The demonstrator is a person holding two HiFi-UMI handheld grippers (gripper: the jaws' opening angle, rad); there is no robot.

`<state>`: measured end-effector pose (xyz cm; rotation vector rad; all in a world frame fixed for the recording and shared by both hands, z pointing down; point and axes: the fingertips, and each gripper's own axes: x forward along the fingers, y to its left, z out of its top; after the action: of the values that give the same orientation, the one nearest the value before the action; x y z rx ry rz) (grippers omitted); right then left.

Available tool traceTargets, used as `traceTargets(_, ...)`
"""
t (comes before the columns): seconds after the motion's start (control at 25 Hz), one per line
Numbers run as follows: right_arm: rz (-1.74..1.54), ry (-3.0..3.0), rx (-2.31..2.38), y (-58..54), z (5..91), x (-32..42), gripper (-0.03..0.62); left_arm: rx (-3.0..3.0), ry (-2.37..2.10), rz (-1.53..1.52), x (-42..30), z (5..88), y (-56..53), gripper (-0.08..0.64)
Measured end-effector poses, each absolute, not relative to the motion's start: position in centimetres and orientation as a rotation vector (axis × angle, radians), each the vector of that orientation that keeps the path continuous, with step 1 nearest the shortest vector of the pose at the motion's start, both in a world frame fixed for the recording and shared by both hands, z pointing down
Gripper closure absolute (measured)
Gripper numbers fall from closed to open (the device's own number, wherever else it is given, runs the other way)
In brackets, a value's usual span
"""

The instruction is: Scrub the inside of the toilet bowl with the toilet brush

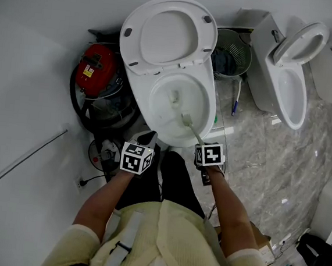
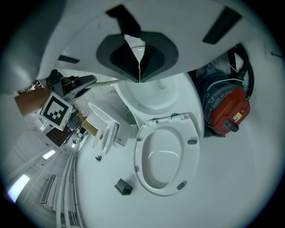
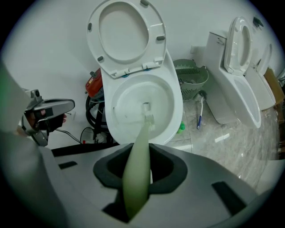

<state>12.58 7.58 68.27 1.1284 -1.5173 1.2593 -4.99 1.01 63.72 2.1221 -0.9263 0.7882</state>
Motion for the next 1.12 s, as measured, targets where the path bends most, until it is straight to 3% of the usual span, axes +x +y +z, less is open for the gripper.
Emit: traceTargets(1.12, 1.347, -1.658, 1.037, 3.6, 67.8, 3.5, 0.486, 2.031, -1.061, 0.726, -9.1, 63.6, 0.4, 0.545)
